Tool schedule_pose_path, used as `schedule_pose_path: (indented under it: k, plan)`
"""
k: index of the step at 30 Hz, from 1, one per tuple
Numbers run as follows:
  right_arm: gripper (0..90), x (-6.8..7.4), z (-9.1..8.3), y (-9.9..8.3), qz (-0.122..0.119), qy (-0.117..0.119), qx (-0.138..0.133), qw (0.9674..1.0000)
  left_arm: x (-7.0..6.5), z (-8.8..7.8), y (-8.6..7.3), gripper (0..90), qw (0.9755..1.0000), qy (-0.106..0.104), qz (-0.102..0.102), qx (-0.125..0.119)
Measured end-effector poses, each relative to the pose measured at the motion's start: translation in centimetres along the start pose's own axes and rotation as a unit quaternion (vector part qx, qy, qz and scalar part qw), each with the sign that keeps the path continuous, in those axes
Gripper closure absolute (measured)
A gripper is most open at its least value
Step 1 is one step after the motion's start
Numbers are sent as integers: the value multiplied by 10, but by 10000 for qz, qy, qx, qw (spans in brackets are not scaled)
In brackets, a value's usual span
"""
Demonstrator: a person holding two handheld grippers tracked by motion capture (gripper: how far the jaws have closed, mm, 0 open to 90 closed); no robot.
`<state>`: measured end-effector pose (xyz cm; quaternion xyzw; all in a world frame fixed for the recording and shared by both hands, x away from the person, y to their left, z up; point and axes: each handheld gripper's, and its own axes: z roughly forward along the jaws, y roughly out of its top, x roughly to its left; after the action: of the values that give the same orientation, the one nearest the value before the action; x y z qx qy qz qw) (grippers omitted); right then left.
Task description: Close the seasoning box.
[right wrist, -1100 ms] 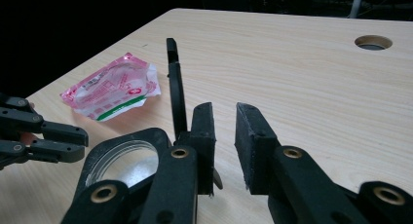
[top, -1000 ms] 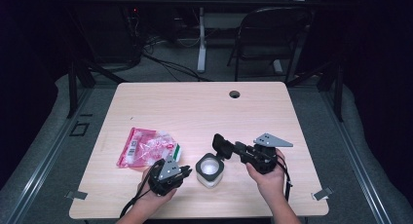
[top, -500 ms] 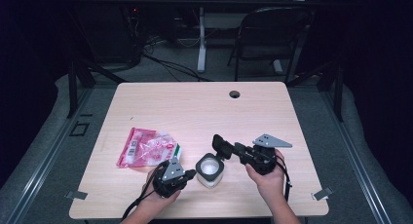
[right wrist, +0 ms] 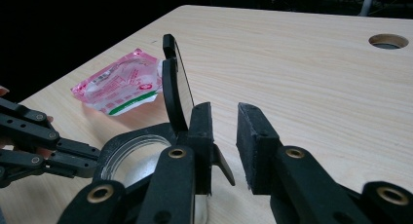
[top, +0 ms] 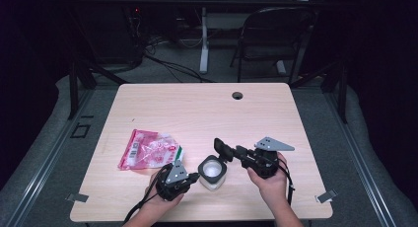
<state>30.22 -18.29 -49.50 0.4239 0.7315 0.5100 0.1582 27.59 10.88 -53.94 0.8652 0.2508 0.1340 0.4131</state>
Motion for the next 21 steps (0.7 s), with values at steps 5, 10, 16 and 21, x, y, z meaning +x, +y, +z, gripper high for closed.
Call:
schedule_pose_path:
  k: [5, 10, 16, 21]
  plan:
    - [761, 1, 0, 0, 2, 16, -19, 10000, -1, 1, 0, 858, 10000, -13, -8, -3]
    - [754, 6, 3, -3, -61, 53, 71, 9999, -1, 1, -1, 853, 10000, -7, 18, 41]
    - [750, 12, 8, -6, -128, 124, 182, 9997, -1, 1, -1, 852, 10000, -28, -1, 14]
    - [744, 17, 14, -11, -195, 200, 324, 9991, 1, 0, -1, 849, 10000, -1, 25, 22]
